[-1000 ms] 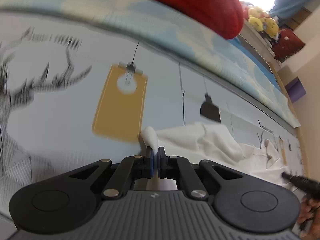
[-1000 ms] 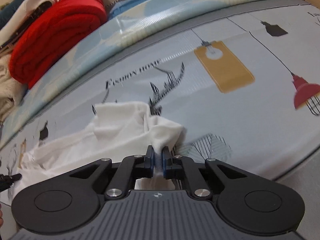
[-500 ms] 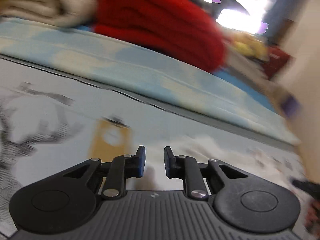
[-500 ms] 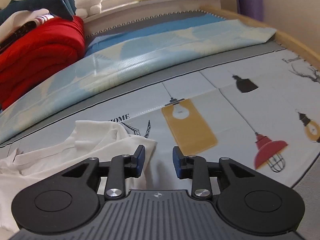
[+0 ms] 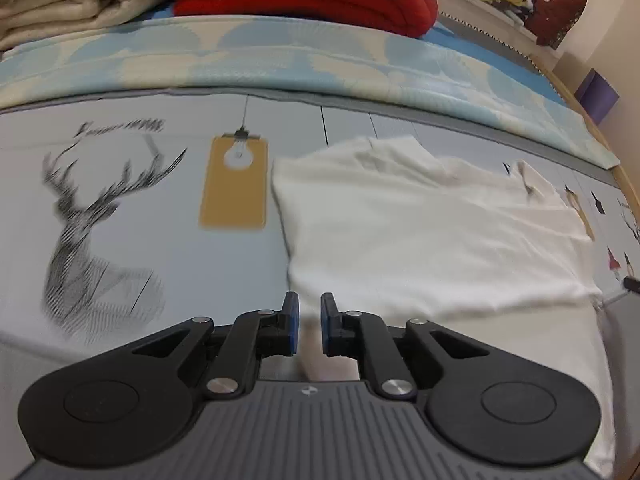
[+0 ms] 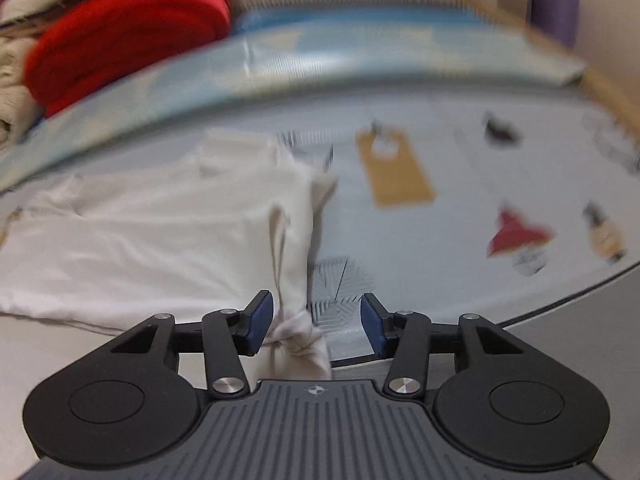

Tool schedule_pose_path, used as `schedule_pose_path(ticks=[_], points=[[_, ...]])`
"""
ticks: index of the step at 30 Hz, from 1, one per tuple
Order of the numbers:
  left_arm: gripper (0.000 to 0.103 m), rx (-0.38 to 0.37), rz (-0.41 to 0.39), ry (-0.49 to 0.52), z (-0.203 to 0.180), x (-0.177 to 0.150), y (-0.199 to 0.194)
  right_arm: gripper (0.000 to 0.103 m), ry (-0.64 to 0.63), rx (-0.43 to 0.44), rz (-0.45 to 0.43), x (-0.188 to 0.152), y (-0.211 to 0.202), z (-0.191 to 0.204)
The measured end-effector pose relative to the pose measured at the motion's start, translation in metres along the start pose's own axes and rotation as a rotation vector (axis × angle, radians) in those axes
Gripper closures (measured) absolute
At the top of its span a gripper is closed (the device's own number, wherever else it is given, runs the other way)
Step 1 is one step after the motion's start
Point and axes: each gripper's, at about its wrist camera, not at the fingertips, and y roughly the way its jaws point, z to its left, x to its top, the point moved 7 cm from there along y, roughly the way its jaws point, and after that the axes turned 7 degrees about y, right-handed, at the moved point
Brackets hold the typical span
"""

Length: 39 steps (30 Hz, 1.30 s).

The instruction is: Fold small clothes

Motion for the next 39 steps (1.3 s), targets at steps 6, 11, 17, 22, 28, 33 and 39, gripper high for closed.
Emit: schedule_pose_path(ticks=[6, 11, 17, 22, 28, 33, 39], points=[[0.092, -0.041, 0.032, -0.081, -0.005, -0.066, -0.067, 0.052, 0.049, 0.087, -0.082, -0.022, -0.103, -0.01], [0.091, -0.076, 0.02, -0.035, -0.027, -0.127, -0.103, 0.052, 0.082, 0.112, -0.101, -0.075, -0.158, -0.014], [0.088, -0.087, 0.135, -0.053, -0.022, -0.206, -0.101, 0.052, 0.02, 0.082, 0.001, -0.154, -0.172, -0.024], [0.068, -0.081, 0.207, -0.093, -0.012, -0.227, -0.09, 0.051, -0.041, 0.026, 0.12, -0.198, -0.162, -0.034], [0.059, -0.082, 0.276, -0.056, -0.023, -0.246, -0.076, 0.048, 0.019, -0.006, 0.229, -0.218, -0.142, -0.047], [0.059, -0.052, 0.314, -0.042, -0.025, -0.267, -0.069, 0.048, -0.046, -0.011, 0.299, -0.235, -0.13, -0.045], [0.083, -0.058, 0.292, -0.001, -0.03, -0.271, -0.071, 0.056, -0.088, -0.022, 0.303, -0.239, -0.131, -0.039]])
